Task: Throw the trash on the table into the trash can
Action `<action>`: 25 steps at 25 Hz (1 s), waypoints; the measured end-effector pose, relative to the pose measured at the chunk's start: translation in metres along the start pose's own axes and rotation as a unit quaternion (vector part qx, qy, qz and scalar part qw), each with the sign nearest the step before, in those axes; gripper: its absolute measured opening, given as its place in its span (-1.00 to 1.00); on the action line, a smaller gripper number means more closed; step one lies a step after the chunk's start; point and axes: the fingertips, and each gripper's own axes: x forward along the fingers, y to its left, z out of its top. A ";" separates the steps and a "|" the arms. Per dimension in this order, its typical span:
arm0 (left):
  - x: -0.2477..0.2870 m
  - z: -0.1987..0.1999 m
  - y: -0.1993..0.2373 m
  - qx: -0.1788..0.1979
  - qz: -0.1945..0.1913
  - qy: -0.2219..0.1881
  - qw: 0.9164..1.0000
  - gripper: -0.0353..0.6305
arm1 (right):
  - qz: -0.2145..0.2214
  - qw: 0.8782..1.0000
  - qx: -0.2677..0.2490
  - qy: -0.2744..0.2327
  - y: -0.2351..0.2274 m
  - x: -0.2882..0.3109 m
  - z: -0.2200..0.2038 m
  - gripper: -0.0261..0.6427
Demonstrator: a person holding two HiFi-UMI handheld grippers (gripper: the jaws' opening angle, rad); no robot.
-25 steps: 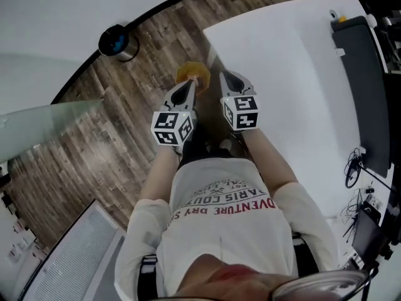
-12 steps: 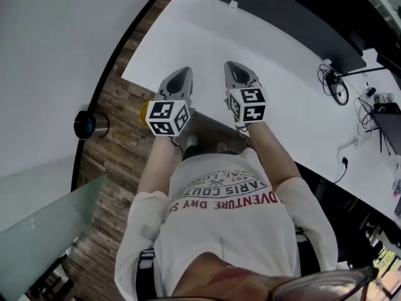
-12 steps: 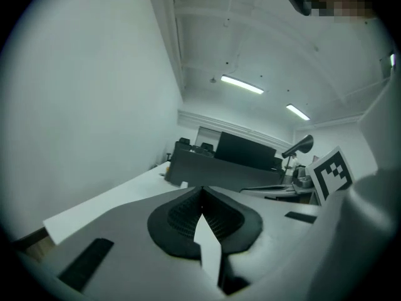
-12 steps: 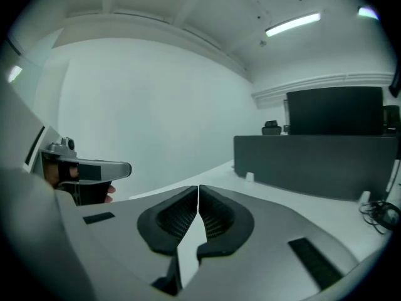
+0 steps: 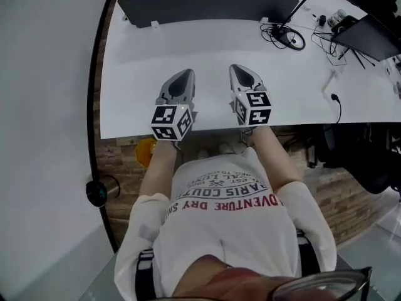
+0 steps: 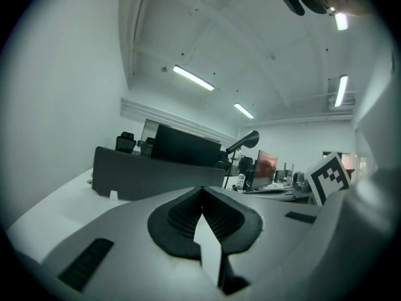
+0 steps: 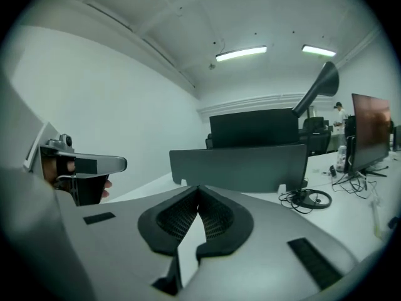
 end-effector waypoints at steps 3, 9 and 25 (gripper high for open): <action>0.003 0.005 -0.007 0.017 -0.025 0.005 1.000 -0.82 | -0.030 0.999 0.005 -0.013 -0.004 -0.017 0.002 -0.84; -0.009 0.010 -0.012 0.027 -0.043 0.000 0.999 -0.82 | -0.059 0.998 0.007 -0.032 0.003 -0.037 0.005 -0.84; -0.022 0.029 0.004 0.024 -0.048 -0.019 0.998 -0.82 | -0.071 0.996 0.006 -0.047 0.021 -0.034 0.027 -0.85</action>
